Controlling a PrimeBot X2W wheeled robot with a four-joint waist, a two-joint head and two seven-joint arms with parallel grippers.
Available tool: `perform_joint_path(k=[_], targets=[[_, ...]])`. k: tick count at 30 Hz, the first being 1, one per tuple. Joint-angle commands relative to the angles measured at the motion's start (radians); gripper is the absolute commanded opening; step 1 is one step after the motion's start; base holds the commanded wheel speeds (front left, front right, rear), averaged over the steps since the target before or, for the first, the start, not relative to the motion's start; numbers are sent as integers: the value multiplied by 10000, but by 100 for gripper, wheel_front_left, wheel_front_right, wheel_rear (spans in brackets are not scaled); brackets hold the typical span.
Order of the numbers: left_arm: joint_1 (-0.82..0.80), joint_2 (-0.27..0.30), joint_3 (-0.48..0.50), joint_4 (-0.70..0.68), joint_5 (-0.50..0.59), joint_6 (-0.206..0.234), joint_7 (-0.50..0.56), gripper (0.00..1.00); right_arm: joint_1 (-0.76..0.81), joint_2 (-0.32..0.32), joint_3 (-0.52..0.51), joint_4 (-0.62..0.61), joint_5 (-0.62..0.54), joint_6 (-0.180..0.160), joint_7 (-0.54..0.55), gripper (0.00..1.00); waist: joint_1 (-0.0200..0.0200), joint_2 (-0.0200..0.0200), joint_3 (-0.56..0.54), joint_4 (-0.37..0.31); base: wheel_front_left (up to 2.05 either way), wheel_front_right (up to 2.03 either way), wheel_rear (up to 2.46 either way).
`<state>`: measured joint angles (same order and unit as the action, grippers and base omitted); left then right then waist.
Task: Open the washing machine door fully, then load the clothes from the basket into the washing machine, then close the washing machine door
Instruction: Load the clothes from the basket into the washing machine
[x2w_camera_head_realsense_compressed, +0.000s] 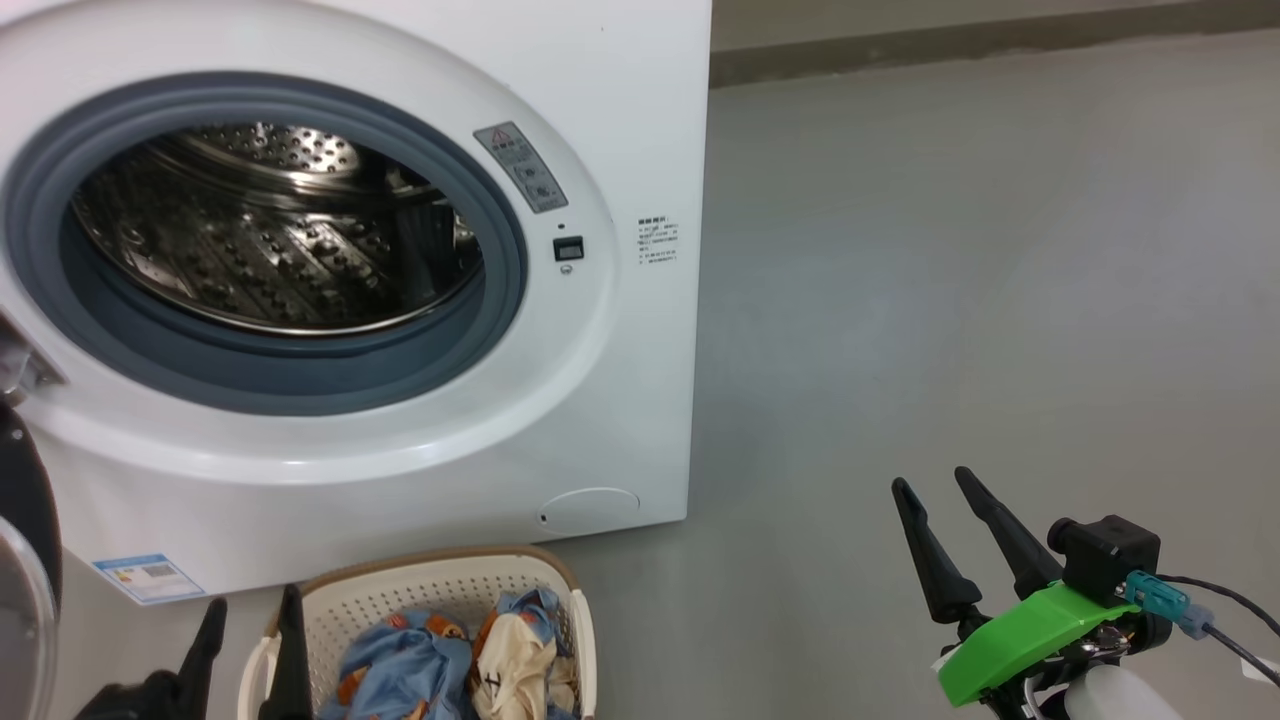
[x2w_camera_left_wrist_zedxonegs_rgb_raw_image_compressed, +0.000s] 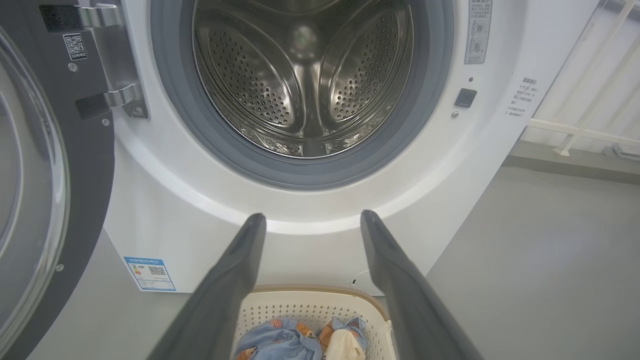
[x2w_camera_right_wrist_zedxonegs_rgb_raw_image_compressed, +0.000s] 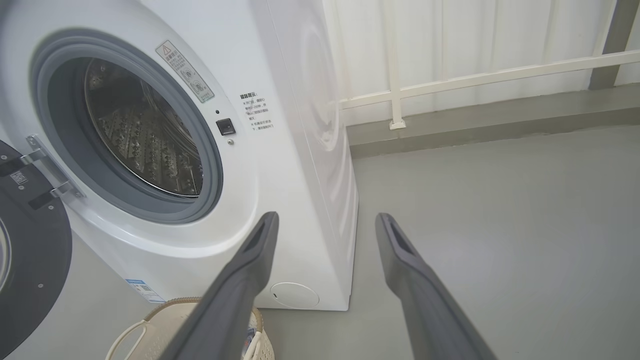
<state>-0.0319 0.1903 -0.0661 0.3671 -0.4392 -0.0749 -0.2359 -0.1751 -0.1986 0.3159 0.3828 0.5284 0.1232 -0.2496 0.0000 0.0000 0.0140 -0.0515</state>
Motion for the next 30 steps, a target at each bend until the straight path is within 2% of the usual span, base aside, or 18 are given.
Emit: perform_joint_path(k=[1,11,18,30], targets=[[-594,274,296,-141,-44,-46,18,100,-321,-21,128,-247,-58,75,-122,100,0,0,301,-76,0,0,0],[-1291,438,300,149,-316,-169,142,100,-694,265,-84,-387,-374,75,-122,100,0,0,1527,-194,0,0,0],[-1881,621,120,983,-702,-396,269,100,-1043,496,-201,-442,-605,75,-122,100,0,0,2347,-348,0,0,0],[-3100,984,-758,2781,-905,-536,768,100,-1655,884,-219,-644,-879,75,-122,100,0,0,3809,-711,0,0,0]])
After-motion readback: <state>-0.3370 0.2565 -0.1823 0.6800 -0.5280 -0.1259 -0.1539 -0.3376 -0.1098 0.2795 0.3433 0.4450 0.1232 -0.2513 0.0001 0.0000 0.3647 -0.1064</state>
